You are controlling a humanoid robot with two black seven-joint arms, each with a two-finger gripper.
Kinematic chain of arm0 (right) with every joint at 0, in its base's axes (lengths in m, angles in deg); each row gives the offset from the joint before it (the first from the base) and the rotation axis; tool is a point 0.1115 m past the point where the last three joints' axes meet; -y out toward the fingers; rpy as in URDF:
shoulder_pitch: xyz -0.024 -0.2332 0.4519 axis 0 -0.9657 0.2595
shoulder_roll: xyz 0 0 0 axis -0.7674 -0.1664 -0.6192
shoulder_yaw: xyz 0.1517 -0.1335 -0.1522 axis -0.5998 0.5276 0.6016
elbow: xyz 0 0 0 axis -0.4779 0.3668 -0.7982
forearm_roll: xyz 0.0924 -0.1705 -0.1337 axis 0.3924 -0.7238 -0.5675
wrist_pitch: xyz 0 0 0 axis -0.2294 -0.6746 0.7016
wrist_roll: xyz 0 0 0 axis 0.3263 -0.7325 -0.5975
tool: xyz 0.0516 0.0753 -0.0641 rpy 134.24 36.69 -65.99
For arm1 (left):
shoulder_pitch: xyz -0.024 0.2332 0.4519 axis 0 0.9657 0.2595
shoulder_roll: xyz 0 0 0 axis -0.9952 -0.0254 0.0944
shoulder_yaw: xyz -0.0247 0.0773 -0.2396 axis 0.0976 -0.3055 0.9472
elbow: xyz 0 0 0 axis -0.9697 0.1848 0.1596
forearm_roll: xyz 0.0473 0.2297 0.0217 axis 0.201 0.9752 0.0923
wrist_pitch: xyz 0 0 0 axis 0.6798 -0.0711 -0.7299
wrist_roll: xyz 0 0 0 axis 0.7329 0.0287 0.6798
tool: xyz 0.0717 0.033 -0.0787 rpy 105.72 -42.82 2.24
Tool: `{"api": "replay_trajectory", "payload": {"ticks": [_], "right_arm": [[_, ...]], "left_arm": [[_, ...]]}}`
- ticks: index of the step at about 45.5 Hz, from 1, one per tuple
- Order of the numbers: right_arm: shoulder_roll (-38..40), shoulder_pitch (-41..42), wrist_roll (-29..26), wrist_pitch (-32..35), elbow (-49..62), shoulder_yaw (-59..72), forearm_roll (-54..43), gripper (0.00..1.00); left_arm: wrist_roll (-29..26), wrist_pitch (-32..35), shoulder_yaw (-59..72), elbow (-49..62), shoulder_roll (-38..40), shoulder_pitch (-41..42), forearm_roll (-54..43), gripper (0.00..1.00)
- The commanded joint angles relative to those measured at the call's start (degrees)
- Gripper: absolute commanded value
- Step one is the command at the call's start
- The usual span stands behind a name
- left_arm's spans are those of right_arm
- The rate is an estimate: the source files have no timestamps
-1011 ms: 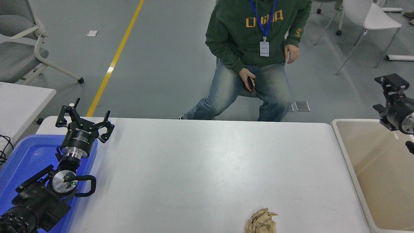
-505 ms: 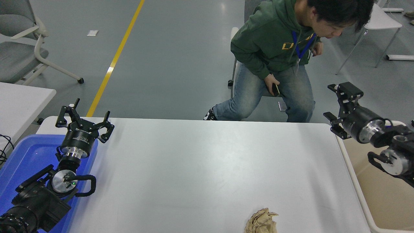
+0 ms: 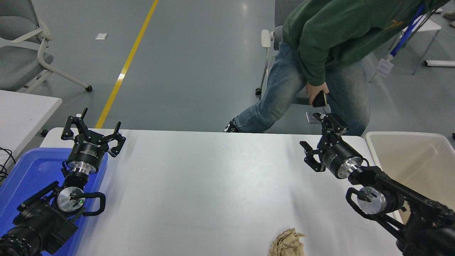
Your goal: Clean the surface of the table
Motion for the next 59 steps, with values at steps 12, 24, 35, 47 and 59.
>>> {"api": "replay_trajectory", "payload": {"ticks": [12,24,35,47,59], "right_arm": [[-12.0,0.7,3.8,1.1,8.4,-4.9,6.2,1.0],[-13.0,0.7,3.8,4.6,9.5,-8.1,6.2,1.0],[-12.9,0.3,3.8,4.7,9.5,-8.7,6.2,1.0],[-11.1,0.2,3.7,4.5,9.0,-7.1,5.4,1.0],[1.7,0.9,3.4,4.7,6.6,3.5,4.1,1.0]], "left_arm": [[0.0,0.0,0.0,0.0,0.0,0.0,0.1,1.0],[0.0,0.0,0.0,0.0,0.0,0.0,0.1,1.0],[0.1,0.0,0.0,0.0,0.0,0.0,0.1,1.0],[0.1,0.0,0.0,0.0,0.0,0.0,0.0,1.0],[0.0,0.0,0.0,0.0,0.0,0.0,0.1,1.0]]}}
